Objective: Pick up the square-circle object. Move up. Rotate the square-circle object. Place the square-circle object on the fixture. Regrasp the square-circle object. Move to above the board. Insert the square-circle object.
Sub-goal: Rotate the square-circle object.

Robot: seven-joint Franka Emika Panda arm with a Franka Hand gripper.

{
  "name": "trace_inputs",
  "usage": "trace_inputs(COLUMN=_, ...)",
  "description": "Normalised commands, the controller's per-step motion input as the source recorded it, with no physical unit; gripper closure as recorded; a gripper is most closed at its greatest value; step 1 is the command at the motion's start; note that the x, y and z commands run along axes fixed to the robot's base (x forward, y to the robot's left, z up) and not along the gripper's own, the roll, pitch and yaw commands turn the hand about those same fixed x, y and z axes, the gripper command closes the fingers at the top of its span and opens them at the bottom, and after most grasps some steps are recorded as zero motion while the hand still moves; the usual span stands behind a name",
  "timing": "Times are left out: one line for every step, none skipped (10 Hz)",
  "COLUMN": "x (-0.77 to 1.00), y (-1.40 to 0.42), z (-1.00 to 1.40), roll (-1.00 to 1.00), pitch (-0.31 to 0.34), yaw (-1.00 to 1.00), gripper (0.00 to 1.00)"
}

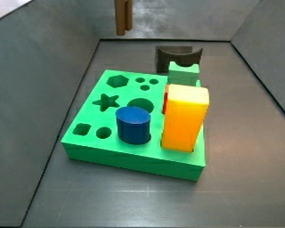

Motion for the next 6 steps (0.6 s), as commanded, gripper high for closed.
trace_inputs(x=-0.01, y=0.00, z=0.01, roll=-0.08, pitch=-0.049, yaw=0.20, gripper=1.00)
trace_inputs(x=0.00, y=0.00, z=0.00, roll=-0.05, pitch=-0.033, yaw=1.00, gripper=1.00)
trace_inputs(x=0.00, y=0.00, z=0.00, roll=-0.05, pitch=-0.036, yaw=1.00, gripper=1.00)
trace_inputs(x=0.00, y=0.00, z=0.00, roll=-0.06, pitch=-0.042, yaw=1.00, gripper=1.00)
trace_inputs(x=0.00, y=0.00, z=0.00, roll=-0.07, pitch=-0.047, yaw=0.76, gripper=1.00)
trace_inputs(x=0.00, y=0.00, z=0.00, roll=-0.07, pitch=-0.047, yaw=0.54, gripper=1.00)
